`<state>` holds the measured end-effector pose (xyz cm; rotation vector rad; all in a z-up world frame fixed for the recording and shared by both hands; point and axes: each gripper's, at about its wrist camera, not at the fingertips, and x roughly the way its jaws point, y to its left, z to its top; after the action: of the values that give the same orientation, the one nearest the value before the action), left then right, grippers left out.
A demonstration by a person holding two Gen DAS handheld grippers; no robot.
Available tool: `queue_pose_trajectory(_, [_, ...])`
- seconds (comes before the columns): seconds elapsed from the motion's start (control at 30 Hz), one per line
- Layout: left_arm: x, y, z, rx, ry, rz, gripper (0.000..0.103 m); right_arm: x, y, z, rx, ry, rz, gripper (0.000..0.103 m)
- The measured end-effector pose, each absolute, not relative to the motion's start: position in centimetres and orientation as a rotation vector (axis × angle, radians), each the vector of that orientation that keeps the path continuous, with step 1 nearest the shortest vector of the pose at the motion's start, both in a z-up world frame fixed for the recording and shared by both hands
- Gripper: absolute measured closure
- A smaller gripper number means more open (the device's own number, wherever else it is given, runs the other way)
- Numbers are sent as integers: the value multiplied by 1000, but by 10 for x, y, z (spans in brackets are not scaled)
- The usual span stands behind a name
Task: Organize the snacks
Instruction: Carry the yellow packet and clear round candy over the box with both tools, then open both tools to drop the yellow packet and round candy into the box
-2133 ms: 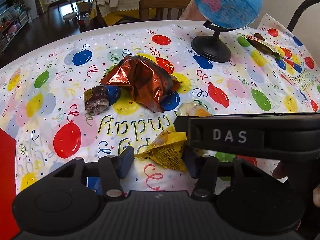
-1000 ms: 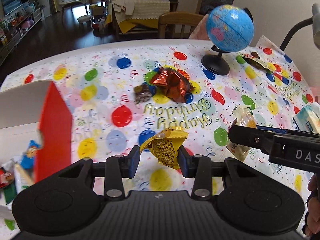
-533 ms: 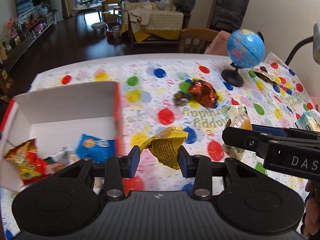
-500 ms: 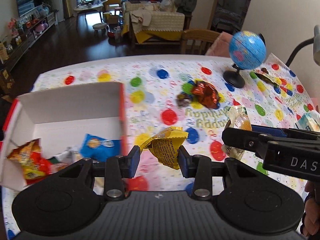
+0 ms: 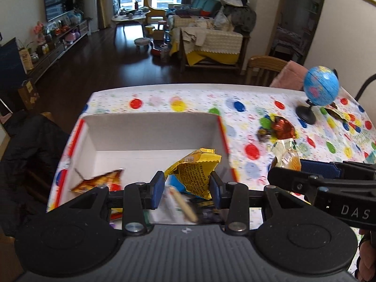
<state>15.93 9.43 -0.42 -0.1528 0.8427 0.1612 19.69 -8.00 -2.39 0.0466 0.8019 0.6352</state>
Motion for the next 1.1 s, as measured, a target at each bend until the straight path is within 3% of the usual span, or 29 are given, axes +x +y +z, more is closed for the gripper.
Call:
queue_pose_trajectory(0.57, [186, 199, -48, -156, 916, 286, 63, 215, 16, -72, -97, 874, 639, 49])
queue_pose_trajectory(1.1, [246, 222, -100, -100, 1024, 249, 63, 252, 59, -120, -217, 951, 588, 49])
